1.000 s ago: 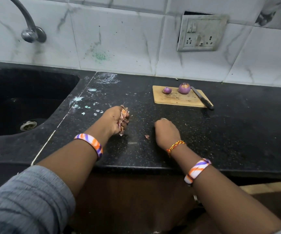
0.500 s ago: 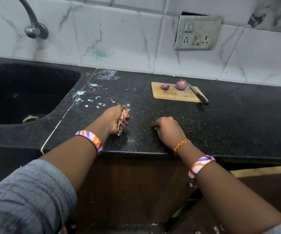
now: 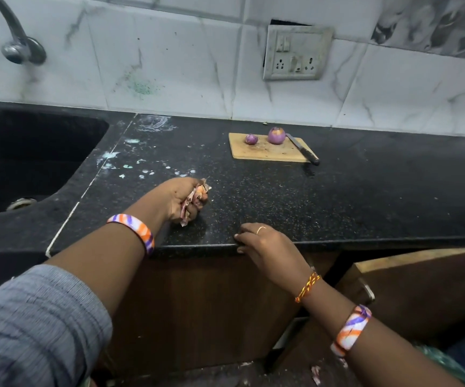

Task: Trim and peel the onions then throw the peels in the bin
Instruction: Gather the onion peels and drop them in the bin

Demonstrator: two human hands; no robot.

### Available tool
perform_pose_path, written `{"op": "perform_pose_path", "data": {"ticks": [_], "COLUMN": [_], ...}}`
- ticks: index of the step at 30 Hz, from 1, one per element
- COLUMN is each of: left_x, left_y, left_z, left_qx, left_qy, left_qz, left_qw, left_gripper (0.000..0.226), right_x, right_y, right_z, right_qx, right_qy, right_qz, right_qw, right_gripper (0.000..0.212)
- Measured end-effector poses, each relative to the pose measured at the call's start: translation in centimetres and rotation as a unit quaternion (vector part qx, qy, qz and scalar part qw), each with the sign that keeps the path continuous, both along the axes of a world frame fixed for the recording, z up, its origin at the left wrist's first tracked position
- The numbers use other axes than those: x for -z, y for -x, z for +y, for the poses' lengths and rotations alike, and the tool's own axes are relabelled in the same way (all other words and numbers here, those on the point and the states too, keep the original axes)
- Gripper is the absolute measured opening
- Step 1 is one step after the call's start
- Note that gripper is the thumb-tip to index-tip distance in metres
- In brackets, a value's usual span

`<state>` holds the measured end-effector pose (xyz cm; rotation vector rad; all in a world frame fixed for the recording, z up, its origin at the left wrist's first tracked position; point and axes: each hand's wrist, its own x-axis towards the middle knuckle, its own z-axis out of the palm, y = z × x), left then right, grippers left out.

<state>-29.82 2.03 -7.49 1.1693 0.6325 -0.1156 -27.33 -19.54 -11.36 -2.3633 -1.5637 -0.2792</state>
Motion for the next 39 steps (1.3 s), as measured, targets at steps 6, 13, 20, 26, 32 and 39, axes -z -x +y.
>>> {"op": "perform_pose_path", "data": {"ticks": [6, 13, 20, 26, 32, 39], "left_x": [-0.6, -0.8, -0.8, -1.2, -3.0, -3.0], "left_y": [0.2, 0.5, 0.1, 0.3, 1.2, 4.9], "left_z": [-0.5, -0.5, -0.8, -0.7, -1.9, 1.0], "left_qx": [0.051, 0.065, 0.078, 0.12, 0.111, -0.098], "left_qy": [-0.007, -0.017, -0.034, -0.035, 0.088, 0.138], "left_qz": [0.008, 0.008, 0.02, 0.035, -0.064, -0.14], "left_qw": [0.999, 0.998, 0.996, 0.992, 0.988, 0.976], "left_gripper": [0.034, 0.035, 0.034, 0.033, 0.048, 0.051], "right_x": [-2.5, -4.5, -3.4, -5.6, -7.2, -5.1], "right_y": [-0.6, -2.5, -1.0, -0.8, 0.2, 4.4], "right_z": [0.7, 0.5, 1.5, 2.9, 6.9, 11.4], "right_qx": [0.007, 0.053, 0.062, 0.153, 0.12, -0.02], "right_qy": [0.058, 0.007, 0.101, -0.303, -0.423, -0.311], "right_qz": [0.052, 0.222, 0.061, 0.37, 0.28, 0.056], "right_qw": [0.997, 0.974, 0.991, 0.865, 0.853, 0.948], "right_gripper": [0.015, 0.014, 0.024, 0.018, 0.025, 0.025]}}
